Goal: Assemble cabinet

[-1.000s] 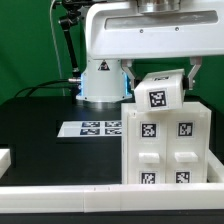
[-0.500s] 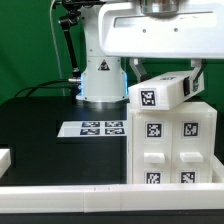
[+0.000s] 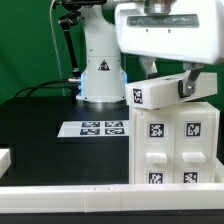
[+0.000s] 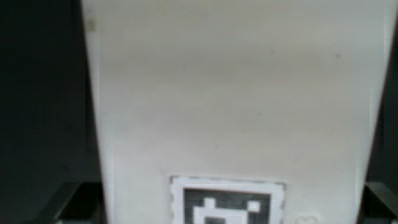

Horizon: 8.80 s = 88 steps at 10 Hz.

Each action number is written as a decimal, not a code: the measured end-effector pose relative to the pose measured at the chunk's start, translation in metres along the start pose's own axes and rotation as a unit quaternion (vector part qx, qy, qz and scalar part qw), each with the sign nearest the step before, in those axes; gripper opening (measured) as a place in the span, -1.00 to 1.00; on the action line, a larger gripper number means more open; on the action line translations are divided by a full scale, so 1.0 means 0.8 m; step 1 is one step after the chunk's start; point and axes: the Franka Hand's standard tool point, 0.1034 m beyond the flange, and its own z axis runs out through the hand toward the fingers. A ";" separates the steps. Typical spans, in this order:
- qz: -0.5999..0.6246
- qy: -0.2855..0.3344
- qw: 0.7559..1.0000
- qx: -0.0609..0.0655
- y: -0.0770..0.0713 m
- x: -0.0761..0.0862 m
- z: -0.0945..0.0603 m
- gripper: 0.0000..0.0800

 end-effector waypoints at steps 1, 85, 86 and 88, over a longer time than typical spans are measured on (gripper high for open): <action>0.031 0.000 1.000 0.000 0.000 0.000 0.000 0.41; -0.179 0.011 0.983 0.048 -0.010 -0.014 0.003 0.40; -0.149 0.010 0.988 0.049 -0.011 -0.015 0.003 0.40; -0.042 0.005 0.998 0.051 -0.013 -0.017 0.002 0.40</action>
Offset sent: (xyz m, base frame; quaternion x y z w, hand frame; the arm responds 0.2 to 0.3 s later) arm -0.0030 -0.0025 -0.0020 -0.0087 -0.0024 0.2852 0.9584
